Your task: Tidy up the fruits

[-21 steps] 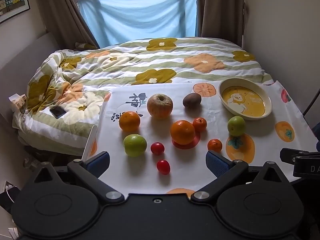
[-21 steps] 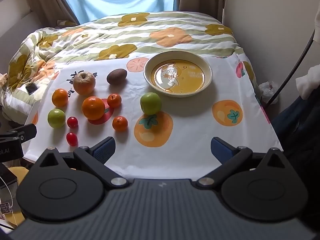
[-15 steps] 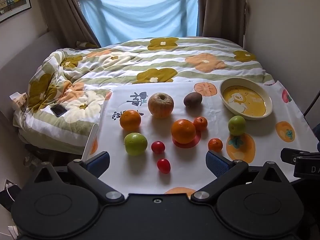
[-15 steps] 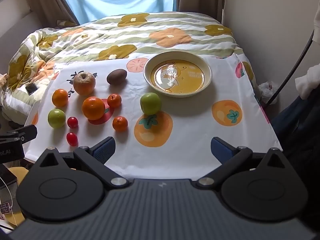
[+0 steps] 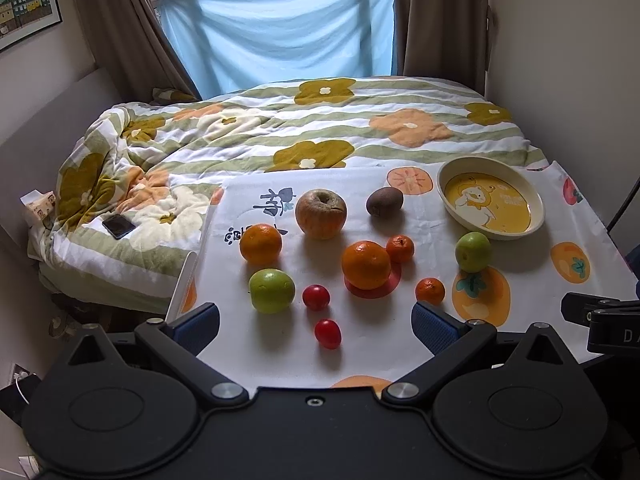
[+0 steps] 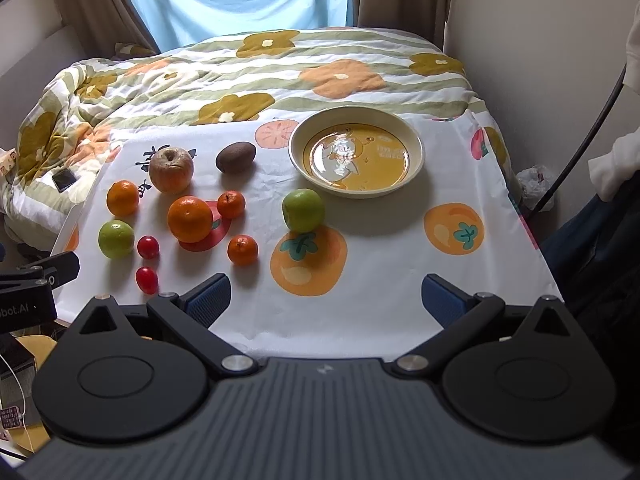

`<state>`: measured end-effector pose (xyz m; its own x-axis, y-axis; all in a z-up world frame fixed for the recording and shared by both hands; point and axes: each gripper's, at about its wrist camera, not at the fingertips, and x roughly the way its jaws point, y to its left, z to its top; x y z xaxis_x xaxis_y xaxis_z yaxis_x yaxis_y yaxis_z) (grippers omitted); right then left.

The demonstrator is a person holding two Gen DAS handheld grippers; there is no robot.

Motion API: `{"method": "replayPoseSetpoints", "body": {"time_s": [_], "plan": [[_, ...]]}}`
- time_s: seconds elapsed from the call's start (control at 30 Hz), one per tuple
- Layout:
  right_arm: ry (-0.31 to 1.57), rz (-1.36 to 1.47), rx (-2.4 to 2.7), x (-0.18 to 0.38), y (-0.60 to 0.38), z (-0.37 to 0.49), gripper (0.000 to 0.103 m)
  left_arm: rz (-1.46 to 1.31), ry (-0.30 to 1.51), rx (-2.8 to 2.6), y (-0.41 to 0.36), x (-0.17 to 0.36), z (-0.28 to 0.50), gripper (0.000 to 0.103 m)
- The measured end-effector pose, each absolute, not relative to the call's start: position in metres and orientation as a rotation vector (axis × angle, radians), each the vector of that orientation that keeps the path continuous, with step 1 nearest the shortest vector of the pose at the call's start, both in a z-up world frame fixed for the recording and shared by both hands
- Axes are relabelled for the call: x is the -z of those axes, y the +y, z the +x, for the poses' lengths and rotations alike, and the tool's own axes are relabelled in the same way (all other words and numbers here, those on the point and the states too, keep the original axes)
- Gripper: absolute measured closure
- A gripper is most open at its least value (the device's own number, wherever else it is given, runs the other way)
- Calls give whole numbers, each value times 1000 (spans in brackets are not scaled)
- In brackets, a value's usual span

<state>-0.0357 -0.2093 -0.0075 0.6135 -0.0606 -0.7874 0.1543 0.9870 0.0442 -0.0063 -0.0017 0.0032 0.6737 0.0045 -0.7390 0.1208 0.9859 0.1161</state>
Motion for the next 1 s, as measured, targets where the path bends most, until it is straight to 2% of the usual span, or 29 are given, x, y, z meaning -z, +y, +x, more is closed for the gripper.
{"method": "replayPoseSetpoints", "body": {"time_s": [1.0], "plan": [[896, 111, 122, 6, -211, -32, 0, 159, 813, 63, -3, -7, -5, 0]]}}
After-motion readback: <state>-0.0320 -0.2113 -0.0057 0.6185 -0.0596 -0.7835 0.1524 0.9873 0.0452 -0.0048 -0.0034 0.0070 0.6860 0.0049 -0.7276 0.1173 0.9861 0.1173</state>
